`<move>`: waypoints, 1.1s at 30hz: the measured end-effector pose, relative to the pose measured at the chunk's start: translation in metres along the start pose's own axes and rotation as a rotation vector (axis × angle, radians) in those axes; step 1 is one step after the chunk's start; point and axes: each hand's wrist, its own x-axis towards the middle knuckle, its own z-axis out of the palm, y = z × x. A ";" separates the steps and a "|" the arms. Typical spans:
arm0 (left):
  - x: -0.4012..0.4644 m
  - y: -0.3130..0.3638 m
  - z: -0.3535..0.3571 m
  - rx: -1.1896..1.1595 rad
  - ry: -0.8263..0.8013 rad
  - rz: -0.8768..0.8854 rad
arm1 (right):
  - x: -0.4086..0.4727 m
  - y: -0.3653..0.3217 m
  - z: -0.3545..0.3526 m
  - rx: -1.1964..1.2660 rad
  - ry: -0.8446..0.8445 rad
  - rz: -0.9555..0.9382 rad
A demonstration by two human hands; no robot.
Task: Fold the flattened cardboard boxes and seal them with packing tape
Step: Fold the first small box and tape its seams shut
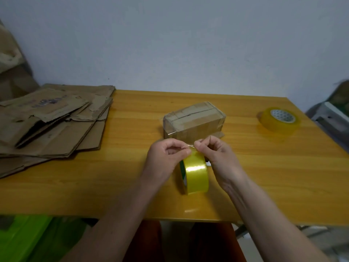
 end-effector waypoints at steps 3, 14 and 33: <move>-0.002 0.000 0.004 -0.038 0.070 -0.028 | -0.002 0.002 0.000 0.026 0.041 0.004; -0.010 -0.003 0.014 -0.039 0.119 0.125 | -0.006 0.004 0.003 0.066 0.165 -0.011; 0.006 -0.015 0.021 0.373 0.310 0.360 | -0.019 0.003 -0.010 -0.593 0.078 0.035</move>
